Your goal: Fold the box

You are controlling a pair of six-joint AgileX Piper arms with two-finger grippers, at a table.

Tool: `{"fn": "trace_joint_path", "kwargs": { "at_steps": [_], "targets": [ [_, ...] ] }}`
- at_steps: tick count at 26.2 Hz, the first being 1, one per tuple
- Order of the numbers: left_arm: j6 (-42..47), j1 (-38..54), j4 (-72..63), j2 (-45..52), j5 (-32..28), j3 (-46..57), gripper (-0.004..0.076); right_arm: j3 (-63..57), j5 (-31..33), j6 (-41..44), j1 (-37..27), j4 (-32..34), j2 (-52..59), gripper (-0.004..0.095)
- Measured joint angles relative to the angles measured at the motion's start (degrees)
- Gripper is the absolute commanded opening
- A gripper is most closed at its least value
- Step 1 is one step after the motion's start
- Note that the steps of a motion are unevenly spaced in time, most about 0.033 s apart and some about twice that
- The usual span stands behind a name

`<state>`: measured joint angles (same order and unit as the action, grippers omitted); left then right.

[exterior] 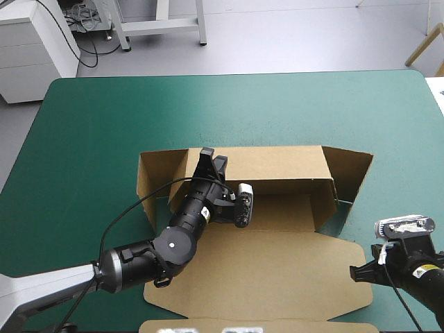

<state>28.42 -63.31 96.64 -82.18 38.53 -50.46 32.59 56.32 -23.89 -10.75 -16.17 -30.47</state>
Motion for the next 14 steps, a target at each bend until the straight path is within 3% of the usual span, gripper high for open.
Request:
{"fn": "trace_joint_path", "kwargs": {
  "at_steps": [14],
  "targets": [
    [0.6,0.0,0.3,0.0,0.0,0.1,-0.0010,-0.3,-3.3,0.0,0.0,0.0,0.0,0.0032]
  ]
}}
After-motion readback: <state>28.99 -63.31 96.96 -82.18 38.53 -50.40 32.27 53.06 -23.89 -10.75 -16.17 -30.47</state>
